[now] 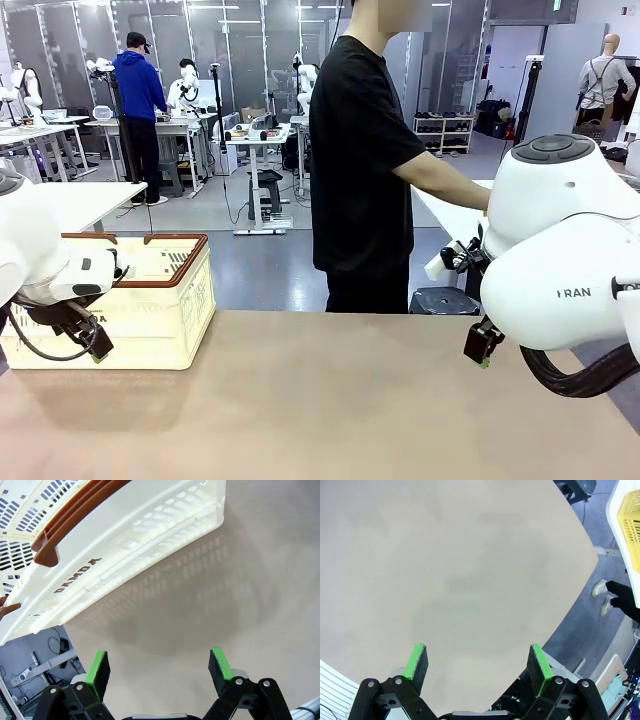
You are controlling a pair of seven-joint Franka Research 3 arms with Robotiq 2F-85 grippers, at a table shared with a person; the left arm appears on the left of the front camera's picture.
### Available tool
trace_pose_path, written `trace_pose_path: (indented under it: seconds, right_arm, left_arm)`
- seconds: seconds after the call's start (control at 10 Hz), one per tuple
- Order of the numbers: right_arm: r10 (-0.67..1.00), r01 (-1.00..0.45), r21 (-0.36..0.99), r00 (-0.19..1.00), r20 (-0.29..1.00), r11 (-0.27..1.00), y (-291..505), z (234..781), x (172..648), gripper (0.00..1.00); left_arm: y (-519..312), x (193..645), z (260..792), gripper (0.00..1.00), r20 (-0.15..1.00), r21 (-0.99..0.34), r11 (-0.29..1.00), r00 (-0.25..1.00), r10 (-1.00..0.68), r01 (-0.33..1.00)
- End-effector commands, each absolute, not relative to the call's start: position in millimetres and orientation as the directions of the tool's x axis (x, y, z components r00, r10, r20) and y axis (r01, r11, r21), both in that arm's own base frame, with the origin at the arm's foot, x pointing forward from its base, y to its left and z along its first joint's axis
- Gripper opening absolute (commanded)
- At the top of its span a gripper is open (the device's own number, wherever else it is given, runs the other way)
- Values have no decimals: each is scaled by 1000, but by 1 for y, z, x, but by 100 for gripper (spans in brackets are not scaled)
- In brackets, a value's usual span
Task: Place the drinks into the Shopping basket.
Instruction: Pick up one drink and place it into the Shopping basket.
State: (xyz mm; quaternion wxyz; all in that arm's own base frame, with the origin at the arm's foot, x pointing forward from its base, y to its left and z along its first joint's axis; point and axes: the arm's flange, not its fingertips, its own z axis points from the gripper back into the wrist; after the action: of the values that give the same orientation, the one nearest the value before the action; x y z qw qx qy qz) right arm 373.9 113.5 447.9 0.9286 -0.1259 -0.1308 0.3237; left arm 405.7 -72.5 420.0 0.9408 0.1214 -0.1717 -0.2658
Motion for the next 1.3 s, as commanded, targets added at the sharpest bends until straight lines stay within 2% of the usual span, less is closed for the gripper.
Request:
trace_pose_path:
  seconds: [0.0, 1.2]
  right_arm:
    - [640, -576, -317, 751, 158, 754, 113, 447, 374, 100]
    - [640, -576, -317, 751, 158, 754, 113, 447, 374, 100]
  left_arm:
    - [-72, 406, 420, 100, 255, 322, 824, 795, -550, 467]
    - [-72, 406, 420, 100, 255, 322, 824, 795, -550, 467]
